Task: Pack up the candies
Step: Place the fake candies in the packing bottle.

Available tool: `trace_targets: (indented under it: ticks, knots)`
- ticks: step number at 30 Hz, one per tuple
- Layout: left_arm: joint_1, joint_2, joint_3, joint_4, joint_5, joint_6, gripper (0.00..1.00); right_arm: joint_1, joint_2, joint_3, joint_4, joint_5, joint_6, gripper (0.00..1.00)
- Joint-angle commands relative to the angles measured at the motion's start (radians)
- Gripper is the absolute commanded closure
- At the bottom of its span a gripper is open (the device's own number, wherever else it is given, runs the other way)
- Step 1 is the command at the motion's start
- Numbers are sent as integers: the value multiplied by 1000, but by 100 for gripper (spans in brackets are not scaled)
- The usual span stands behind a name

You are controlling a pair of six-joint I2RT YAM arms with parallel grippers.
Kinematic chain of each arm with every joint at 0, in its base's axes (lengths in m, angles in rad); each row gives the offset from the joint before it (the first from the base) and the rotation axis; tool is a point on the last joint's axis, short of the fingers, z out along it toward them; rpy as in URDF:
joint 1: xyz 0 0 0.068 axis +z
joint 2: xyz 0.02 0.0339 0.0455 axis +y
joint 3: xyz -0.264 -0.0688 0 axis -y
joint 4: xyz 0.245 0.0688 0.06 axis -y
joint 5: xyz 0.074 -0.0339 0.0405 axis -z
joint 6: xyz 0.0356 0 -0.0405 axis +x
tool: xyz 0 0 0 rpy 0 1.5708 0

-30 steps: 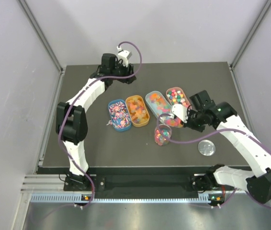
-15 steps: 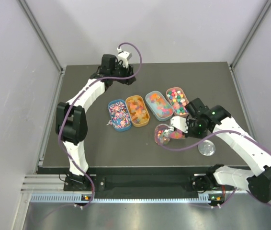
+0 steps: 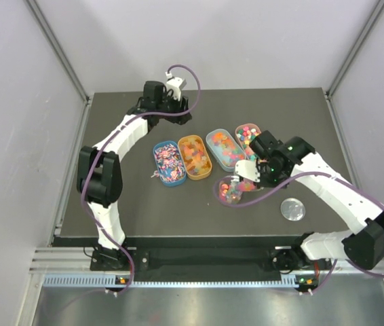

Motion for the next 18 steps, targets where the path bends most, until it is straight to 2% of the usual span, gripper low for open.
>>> trace_targets:
  ticks: [1, 18]
  knots:
    - [-2, -63, -5, 41, 17, 1, 44, 36, 23, 70, -103, 56, 11, 100]
    - [1, -49, 3, 54, 25, -15, 44, 115, 60, 90, -145, 204, -6, 100]
